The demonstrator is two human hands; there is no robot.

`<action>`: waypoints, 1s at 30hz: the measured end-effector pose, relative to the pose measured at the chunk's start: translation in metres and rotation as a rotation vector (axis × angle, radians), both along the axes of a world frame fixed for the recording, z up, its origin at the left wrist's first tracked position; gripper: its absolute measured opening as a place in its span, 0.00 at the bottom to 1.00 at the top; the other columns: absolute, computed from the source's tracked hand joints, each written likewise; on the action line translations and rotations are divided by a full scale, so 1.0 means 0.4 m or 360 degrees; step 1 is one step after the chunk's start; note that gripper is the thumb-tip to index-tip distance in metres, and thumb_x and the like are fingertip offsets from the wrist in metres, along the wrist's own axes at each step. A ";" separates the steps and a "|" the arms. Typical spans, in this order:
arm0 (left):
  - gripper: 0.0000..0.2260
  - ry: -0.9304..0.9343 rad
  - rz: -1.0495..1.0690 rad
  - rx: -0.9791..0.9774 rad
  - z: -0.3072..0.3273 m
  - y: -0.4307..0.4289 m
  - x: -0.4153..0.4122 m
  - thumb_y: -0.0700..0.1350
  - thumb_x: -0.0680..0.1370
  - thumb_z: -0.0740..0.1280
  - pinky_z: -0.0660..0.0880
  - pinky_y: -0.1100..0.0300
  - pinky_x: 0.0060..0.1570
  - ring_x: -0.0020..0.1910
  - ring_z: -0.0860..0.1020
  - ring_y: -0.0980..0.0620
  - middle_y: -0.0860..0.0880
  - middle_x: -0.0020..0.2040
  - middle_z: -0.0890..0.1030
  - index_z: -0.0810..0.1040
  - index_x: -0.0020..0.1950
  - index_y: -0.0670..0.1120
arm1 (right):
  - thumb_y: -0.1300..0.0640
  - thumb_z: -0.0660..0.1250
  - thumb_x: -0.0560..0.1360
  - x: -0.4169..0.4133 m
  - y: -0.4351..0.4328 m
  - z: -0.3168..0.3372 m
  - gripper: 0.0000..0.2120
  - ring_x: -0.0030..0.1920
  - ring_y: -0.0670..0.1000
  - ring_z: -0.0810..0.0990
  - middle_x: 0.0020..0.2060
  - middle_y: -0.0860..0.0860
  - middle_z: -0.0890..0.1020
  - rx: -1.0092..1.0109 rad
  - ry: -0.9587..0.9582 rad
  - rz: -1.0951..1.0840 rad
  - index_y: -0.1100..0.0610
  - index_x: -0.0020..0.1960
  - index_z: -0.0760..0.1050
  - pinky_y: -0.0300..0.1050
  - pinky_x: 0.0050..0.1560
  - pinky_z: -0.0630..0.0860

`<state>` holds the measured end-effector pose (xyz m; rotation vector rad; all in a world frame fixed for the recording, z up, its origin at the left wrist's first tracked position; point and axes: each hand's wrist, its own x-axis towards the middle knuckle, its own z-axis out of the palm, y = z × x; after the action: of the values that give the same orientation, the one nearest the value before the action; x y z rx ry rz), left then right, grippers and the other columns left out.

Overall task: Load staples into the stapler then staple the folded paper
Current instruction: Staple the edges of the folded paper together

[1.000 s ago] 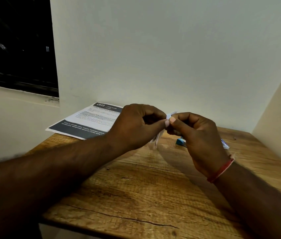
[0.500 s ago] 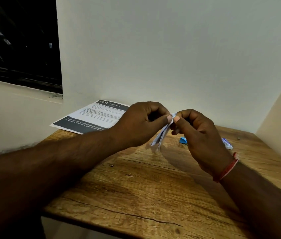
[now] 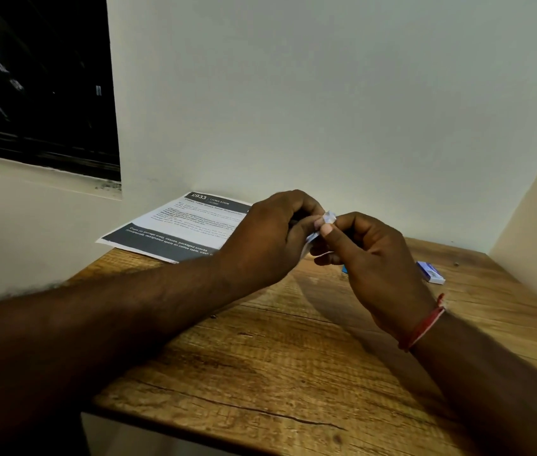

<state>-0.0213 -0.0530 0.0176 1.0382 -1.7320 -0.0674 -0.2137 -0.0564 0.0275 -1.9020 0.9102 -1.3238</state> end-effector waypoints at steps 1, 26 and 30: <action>0.04 0.0020 -0.0009 -0.0001 0.001 0.001 -0.001 0.43 0.86 0.73 0.74 0.72 0.48 0.50 0.83 0.60 0.54 0.51 0.87 0.86 0.59 0.45 | 0.51 0.69 0.85 0.001 -0.001 0.000 0.09 0.48 0.53 0.91 0.47 0.53 0.91 -0.0010 0.0018 0.0001 0.54 0.54 0.86 0.60 0.55 0.88; 0.14 0.0026 -0.0098 -0.0035 0.020 0.030 -0.006 0.39 0.82 0.78 0.84 0.61 0.56 0.49 0.88 0.55 0.53 0.47 0.90 0.84 0.67 0.47 | 0.49 0.67 0.86 -0.013 -0.012 0.000 0.12 0.44 0.52 0.90 0.43 0.53 0.90 0.0110 0.0077 -0.0093 0.55 0.52 0.85 0.50 0.50 0.87; 0.12 0.0065 -0.0071 -0.0022 0.026 0.034 -0.004 0.40 0.81 0.78 0.85 0.62 0.56 0.50 0.88 0.55 0.54 0.48 0.89 0.85 0.65 0.48 | 0.53 0.67 0.86 -0.013 -0.013 0.001 0.11 0.44 0.53 0.90 0.43 0.56 0.90 0.0176 -0.0010 -0.0015 0.56 0.51 0.86 0.41 0.44 0.85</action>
<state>-0.0228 -0.0392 0.0282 0.9819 -1.7168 -0.1043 -0.2190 -0.0615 0.0279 -1.8100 0.9703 -1.2578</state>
